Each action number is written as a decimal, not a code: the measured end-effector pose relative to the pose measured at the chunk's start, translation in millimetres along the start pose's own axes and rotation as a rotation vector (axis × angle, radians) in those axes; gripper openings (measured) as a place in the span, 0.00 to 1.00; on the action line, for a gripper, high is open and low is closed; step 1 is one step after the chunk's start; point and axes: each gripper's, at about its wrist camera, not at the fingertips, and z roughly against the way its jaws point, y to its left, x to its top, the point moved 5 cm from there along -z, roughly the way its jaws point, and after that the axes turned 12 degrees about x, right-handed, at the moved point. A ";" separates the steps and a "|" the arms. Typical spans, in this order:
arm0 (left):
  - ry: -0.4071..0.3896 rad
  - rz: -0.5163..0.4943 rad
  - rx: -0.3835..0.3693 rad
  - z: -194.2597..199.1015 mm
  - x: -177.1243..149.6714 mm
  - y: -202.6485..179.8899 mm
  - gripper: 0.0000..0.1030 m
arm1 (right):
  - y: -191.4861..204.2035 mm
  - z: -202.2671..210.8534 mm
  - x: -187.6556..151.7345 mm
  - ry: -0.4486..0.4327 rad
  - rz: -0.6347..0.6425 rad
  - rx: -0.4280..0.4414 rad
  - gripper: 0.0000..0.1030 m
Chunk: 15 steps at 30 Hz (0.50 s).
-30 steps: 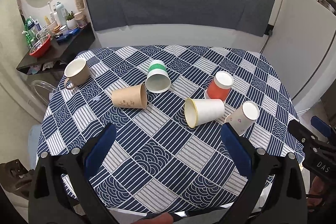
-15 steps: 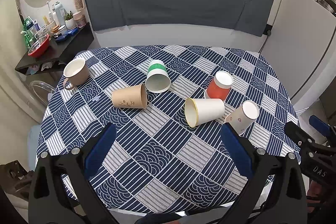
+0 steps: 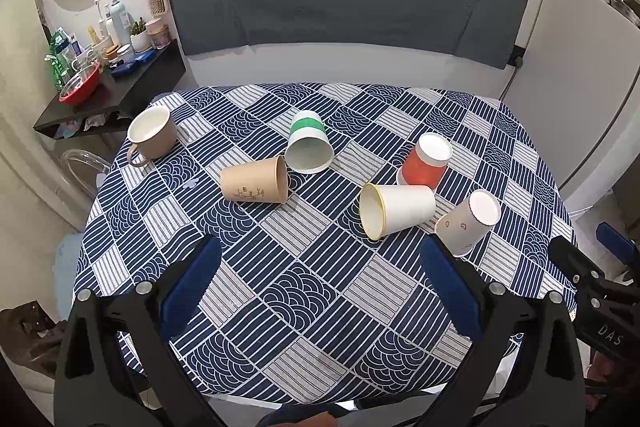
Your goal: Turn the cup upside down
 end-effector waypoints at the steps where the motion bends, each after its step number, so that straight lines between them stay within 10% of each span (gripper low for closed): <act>1: -0.003 -0.001 0.002 0.4 0.3 0.2 0.95 | 0.0 -0.3 -0.2 0.002 -0.001 0.000 0.92; 15: 0.011 0.001 0.006 -3.7 -1.6 2.0 0.95 | 3.9 -4.2 0.1 0.017 0.025 -0.010 0.92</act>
